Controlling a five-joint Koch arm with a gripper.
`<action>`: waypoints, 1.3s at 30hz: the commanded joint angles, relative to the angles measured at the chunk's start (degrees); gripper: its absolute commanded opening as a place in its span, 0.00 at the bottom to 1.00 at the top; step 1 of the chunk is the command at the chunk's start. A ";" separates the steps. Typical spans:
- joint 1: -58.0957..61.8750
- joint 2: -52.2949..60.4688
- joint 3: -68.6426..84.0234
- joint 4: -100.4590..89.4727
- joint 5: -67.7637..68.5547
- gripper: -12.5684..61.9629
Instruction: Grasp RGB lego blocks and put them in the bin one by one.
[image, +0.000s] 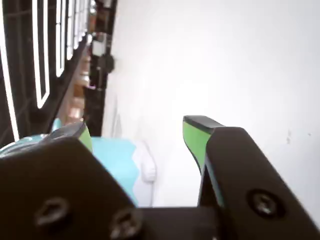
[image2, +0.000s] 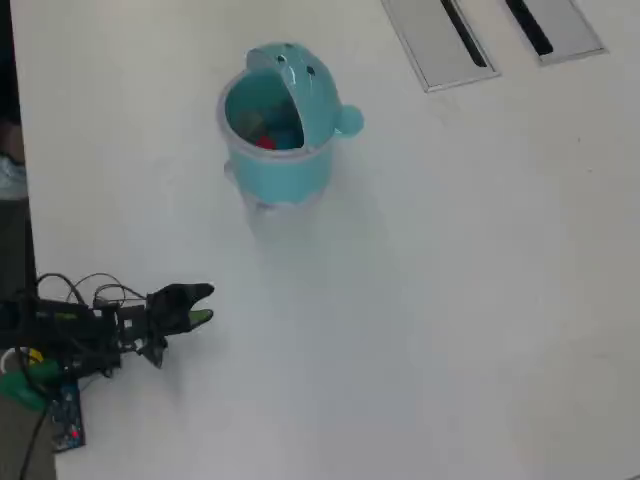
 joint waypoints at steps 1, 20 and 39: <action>0.00 3.87 4.31 1.76 3.43 0.63; -1.85 3.08 4.31 16.17 9.05 0.63; -0.53 2.99 4.31 25.31 10.72 0.63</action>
